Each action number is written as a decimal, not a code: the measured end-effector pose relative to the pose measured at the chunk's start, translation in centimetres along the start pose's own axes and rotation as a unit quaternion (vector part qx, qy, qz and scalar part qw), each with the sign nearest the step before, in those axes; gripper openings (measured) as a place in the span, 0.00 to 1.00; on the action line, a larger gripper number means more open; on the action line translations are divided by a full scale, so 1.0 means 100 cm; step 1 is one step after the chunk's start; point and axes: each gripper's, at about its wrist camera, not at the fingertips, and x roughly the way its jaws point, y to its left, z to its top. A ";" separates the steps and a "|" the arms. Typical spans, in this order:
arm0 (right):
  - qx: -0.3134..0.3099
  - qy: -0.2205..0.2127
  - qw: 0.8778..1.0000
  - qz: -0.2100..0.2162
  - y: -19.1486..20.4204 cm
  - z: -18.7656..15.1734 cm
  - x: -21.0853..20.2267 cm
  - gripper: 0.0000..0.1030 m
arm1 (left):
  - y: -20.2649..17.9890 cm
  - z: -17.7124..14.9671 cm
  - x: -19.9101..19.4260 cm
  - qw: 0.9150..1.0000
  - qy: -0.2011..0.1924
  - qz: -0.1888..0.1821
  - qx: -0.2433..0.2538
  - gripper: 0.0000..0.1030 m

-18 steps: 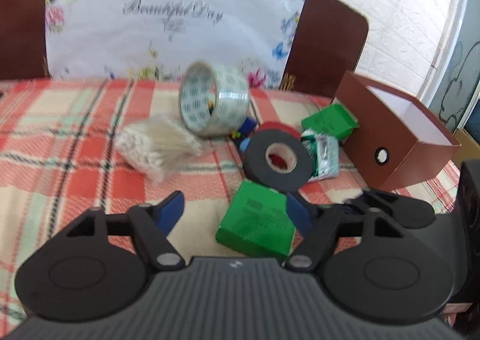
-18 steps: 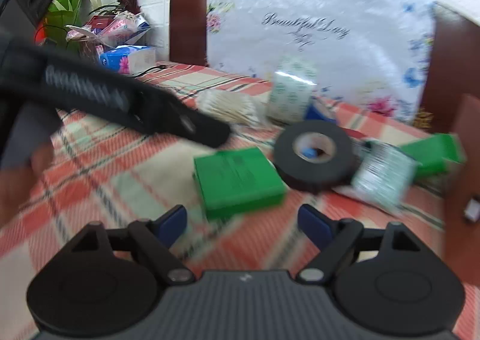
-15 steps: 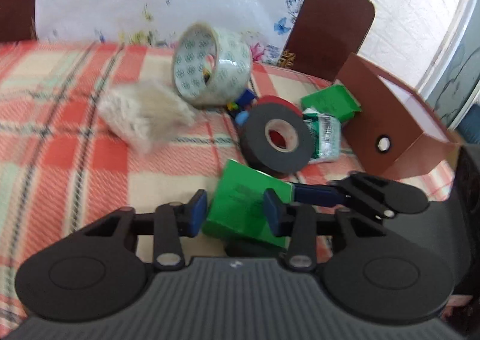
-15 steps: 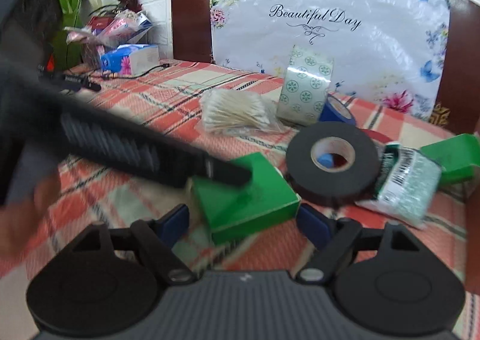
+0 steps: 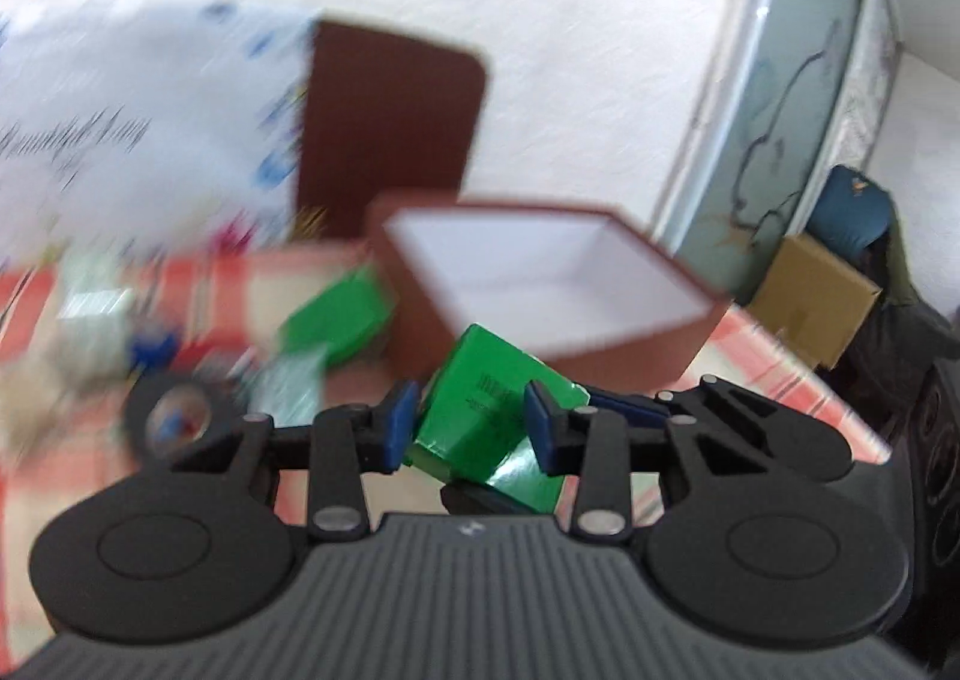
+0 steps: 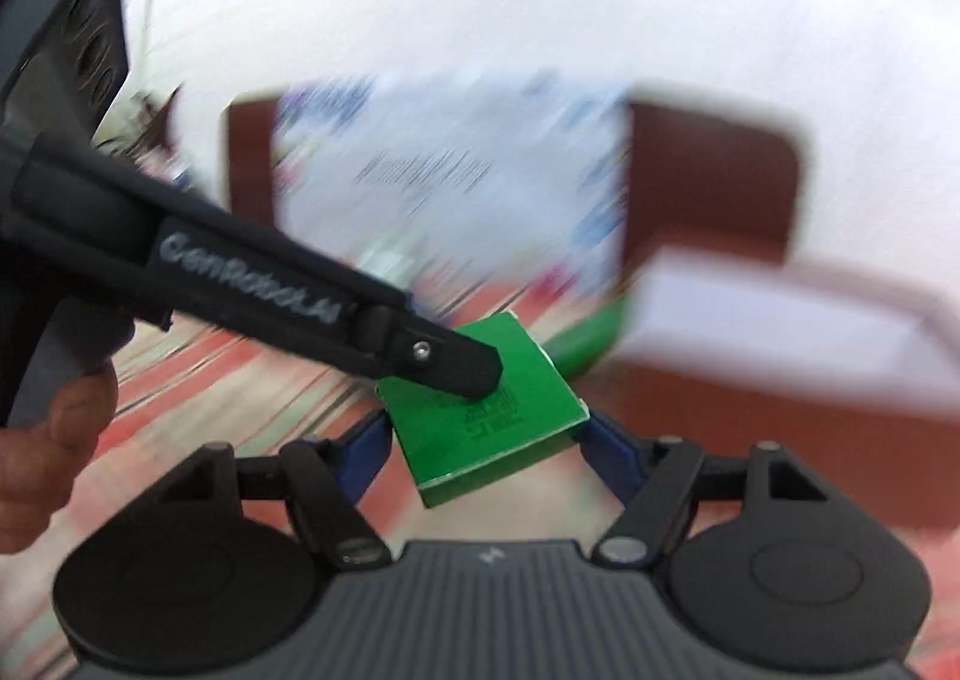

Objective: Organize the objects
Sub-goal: 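Lower the held green box into the brown box and open the left gripper, then move the left gripper to the cotton swab bag and grasp it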

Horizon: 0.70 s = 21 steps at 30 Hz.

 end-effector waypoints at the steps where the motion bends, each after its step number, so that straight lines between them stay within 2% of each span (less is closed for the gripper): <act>1: -0.007 -0.016 1.000 -0.022 -0.015 0.010 -0.004 0.69 | -0.014 0.014 0.014 1.000 -0.009 -0.009 0.004 0.41; 3: -0.002 -0.029 0.998 -0.053 -0.047 0.023 -0.001 0.69 | -0.036 0.033 0.047 1.000 -0.011 -0.018 0.015 0.41; 5: 0.015 -0.016 0.997 -0.068 -0.080 0.027 0.015 0.69 | -0.049 0.039 0.084 1.000 -0.001 -0.021 0.020 0.41; 7: 0.033 0.006 0.997 -0.072 -0.107 0.025 0.036 0.69 | -0.052 0.039 0.115 1.000 0.017 -0.013 0.017 0.41; 10: 0.055 0.018 0.996 -0.068 -0.132 0.016 0.055 0.70 | -0.046 0.031 0.132 1.000 0.026 -0.011 0.001 0.41; 13: 0.063 0.020 0.995 -0.071 -0.139 0.005 0.062 0.72 | -0.047 0.032 0.133 0.999 0.037 -0.005 -0.011 0.42; 14: 0.071 0.017 0.995 -0.072 -0.142 0.004 0.064 0.77 | -0.048 0.030 0.132 0.999 0.042 0.002 -0.007 0.44; 15: 0.075 0.013 0.994 -0.082 -0.141 0.000 0.060 0.88 | -0.048 0.028 0.130 0.999 0.043 0.006 0.000 0.45; 16: 0.076 0.004 0.993 -0.092 -0.143 -0.006 0.054 0.89 | -0.048 0.025 0.125 0.999 0.039 0.010 0.009 0.45; 18: 0.075 -0.011 0.992 -0.098 -0.139 -0.007 0.048 0.82 | -0.050 0.023 0.109 0.999 0.028 0.020 0.020 0.46; 21: 0.068 -0.042 0.990 -0.114 -0.119 -0.012 0.026 0.78 | -0.043 0.018 0.070 1.000 -0.004 0.010 0.018 0.47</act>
